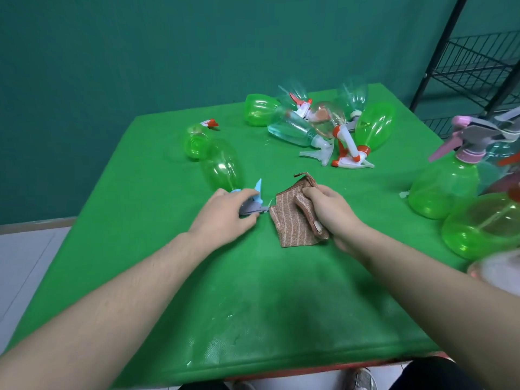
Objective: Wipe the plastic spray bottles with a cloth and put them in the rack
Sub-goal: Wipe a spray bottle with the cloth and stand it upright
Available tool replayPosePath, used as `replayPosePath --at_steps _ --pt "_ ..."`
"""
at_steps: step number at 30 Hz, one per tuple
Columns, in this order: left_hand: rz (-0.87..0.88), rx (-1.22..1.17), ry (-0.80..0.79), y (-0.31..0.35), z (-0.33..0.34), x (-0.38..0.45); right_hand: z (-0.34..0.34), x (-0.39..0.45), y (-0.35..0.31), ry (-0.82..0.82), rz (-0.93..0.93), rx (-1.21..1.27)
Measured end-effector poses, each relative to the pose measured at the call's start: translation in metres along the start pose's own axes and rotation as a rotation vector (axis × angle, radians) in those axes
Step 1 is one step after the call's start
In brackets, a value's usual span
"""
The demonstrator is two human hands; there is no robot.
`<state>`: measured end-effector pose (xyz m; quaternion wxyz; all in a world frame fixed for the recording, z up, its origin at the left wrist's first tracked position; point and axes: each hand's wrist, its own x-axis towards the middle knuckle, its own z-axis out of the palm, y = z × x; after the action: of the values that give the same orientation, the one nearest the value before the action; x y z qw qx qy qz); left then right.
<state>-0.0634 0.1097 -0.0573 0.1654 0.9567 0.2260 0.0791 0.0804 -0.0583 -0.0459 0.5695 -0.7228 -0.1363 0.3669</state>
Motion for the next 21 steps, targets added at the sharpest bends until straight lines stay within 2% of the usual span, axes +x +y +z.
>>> replayPosePath --at_steps 6,8,9,13,15,18,21 --pt "0.082 -0.113 0.121 0.012 -0.008 -0.01 -0.007 -0.007 0.0 0.006 0.061 0.082" --pt "0.155 -0.021 0.157 0.002 -0.016 -0.003 -0.008 -0.007 0.0 -0.01 0.072 0.117" --pt "0.181 0.041 0.128 -0.002 -0.021 0.002 -0.008 -0.007 -0.001 -0.018 0.075 0.138" --pt "0.234 0.456 -0.167 -0.022 -0.036 0.022 -0.009 -0.007 -0.001 -0.033 0.073 0.151" --pt "0.25 0.646 -0.235 -0.028 -0.039 0.03 -0.009 -0.005 0.0 -0.036 0.08 0.161" --pt "0.287 0.775 -0.198 -0.031 -0.04 0.038 -0.009 -0.003 0.003 -0.034 0.101 0.184" --pt "0.228 0.787 -0.165 -0.03 -0.043 0.037 -0.01 -0.003 0.007 -0.03 0.095 0.197"
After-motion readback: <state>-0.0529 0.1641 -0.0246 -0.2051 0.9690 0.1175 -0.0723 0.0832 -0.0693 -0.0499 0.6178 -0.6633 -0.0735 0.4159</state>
